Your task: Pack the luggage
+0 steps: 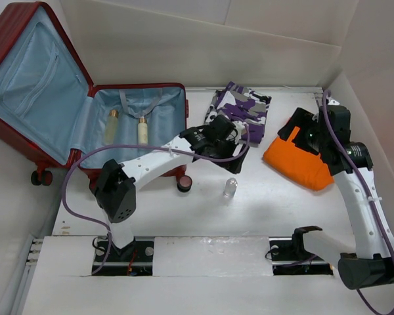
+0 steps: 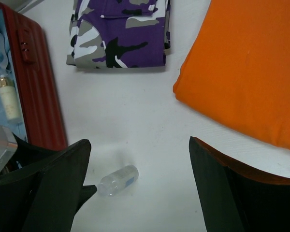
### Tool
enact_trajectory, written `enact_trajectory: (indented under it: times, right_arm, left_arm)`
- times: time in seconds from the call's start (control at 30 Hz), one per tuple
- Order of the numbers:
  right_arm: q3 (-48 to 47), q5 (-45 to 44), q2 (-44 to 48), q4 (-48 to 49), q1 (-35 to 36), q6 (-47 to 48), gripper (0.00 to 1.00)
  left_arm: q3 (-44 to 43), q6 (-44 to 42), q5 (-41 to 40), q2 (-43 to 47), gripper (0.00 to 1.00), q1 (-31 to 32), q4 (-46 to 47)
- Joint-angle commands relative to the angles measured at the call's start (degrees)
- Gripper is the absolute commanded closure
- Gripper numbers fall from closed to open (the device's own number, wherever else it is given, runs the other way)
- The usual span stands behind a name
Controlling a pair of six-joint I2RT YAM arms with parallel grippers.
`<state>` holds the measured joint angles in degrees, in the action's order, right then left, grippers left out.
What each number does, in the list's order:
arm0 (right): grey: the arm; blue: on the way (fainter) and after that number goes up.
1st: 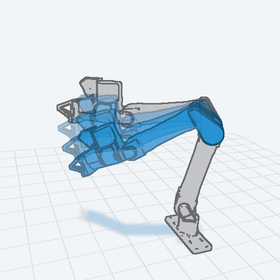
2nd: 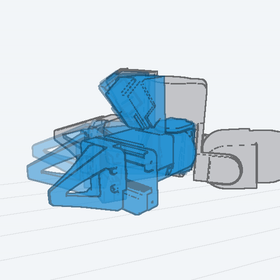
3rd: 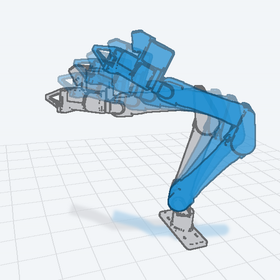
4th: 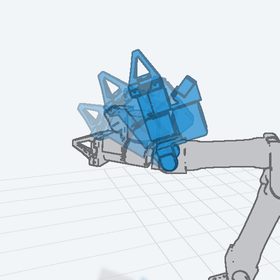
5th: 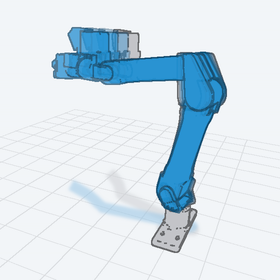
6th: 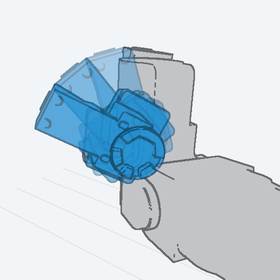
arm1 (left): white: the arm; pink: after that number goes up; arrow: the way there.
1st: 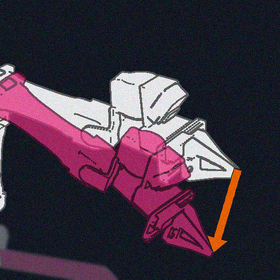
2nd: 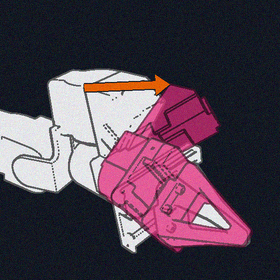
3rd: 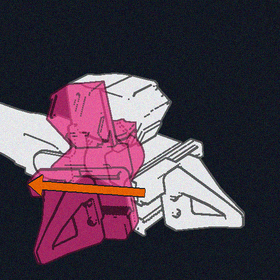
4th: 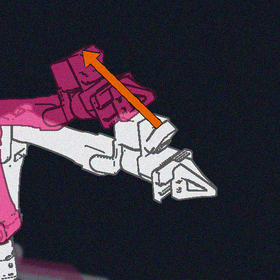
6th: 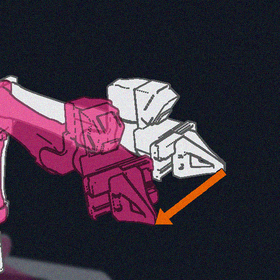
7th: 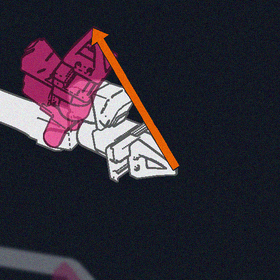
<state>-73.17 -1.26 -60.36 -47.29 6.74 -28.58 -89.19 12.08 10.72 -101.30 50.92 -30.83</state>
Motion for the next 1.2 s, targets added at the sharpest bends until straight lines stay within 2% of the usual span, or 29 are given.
enact_trajectory:
  times: [0.0, 0.23, 0.5, 0.67, 0.83, 1.03, 1.1, 1.17]
  right_arm:
    - [-1.0, 0.2, 1.4, -0.4, -0.5, -0.6, 0.11]
    - [-1.0, 0.2, 1.9, -1.5, -0.5, 0.5, 0.11]
    - [-0.5, 1.8, 1.9, -1.5, -0.5, 0.5, 0.11]
    - [-0.5, 1.8, 2.4, -1.5, -0.5, 1.0, 0.11]
    - [0.0, 1.8, 2.4, -1.5, -0.5, 1.5, 0.11]
    - [0.0, 2.3, 2.4, -1.5, -0.5, 1.5, 0.11]
    - [0.0, 2.3, 2.4, -1.5, -0.5, 1.5, 0.11]
    - [0.0, 2.3, 2.4, -1.5, -0.5, 1.5, 0.11]
  left_arm:
    - [1.3, 0.0, -0.3, -0.7, 0.2, 1.0, 1.3]
    - [1.3, -2.4, -1.9, -3.6, 0.2, 7.3, -0.8]
    - [2.0, -1.9, -5.8, -5.5, 0.22, 7.4, 0.5]
    - [4.2, -1.9, -6.9, -6.7, 0.42, 7.4, 1.1]
    - [6.1, -1.9, -6.9, -6.7, 0.43, 7.4, 1.6]
    - [4.9, -1.4, -6.9, -6.2, 0.65, 7.4, 1.0]
    - [3.4, -1.4, -7.6, -5.1, 0.7, 7.4, -0.1]
    - [-1.1, -1.4, -8.6, -5.1, 0.7, 7.4, -3.0]
